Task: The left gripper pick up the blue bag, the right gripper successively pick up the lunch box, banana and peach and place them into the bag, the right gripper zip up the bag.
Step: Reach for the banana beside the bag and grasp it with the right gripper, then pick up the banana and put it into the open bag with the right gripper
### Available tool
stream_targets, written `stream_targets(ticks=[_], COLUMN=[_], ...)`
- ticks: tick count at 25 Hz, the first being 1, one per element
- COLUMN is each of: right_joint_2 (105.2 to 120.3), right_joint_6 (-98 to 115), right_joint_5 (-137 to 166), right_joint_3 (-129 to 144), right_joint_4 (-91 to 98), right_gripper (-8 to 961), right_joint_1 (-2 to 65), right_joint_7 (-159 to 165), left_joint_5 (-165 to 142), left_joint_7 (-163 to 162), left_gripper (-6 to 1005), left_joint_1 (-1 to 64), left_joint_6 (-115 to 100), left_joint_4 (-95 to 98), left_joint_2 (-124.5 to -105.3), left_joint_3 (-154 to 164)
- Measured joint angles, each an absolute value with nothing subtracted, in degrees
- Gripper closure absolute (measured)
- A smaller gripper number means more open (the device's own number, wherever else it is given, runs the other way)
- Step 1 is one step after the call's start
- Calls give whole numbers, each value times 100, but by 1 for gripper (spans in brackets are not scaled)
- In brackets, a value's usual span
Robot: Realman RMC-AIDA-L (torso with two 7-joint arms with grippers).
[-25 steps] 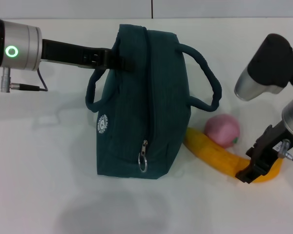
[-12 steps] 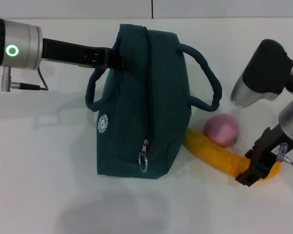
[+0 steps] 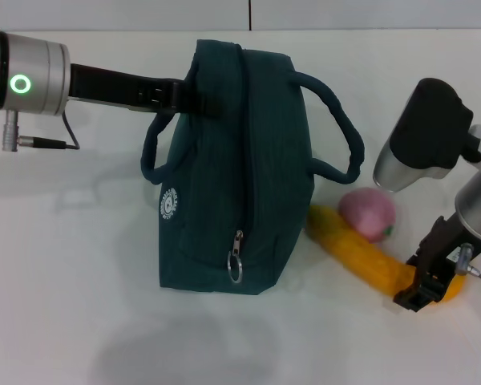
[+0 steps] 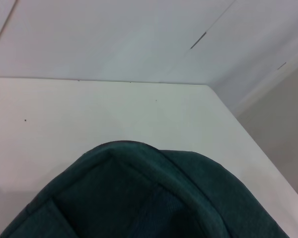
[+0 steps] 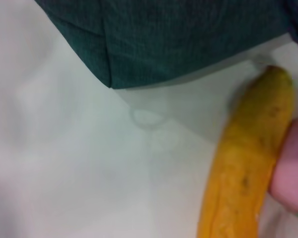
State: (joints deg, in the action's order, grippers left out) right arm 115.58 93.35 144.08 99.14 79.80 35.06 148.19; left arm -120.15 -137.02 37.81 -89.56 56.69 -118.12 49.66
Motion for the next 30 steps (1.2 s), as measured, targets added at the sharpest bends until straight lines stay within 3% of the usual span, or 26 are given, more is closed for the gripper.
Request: stream_targets(ticks=[6,16,24,30], right_joint_2=[11559,11547,11535,11482], right_joint_6=[9347,9389,10127,11311], right_joint_5=[14494,14468,12973,12372], right_joint_3=[9930,9699,7771,5983], right_joint_4=[7980,7964,7864,6650], right_gripper=[462,475,487,498], right_joint_1=[3508,3466,3119,3107], right_joint_7=[14829,14487,13340,12315], left_joint_5=[-12015,-12014,-12013,-12005], left_joint_7=[-13702,-13702,-13702,-13702], left_gripper=[943,943,943,943], left_joint_1=[3799,3823,3824,3872], left_joint_6=[-8956,-8956,-8884,-8880], left_joint_4=[5669,5669,5669,5669], left_joint_2=[-11813,-11808,-11814,-11823], left_joint_3=[4966,4966,4966,4966])
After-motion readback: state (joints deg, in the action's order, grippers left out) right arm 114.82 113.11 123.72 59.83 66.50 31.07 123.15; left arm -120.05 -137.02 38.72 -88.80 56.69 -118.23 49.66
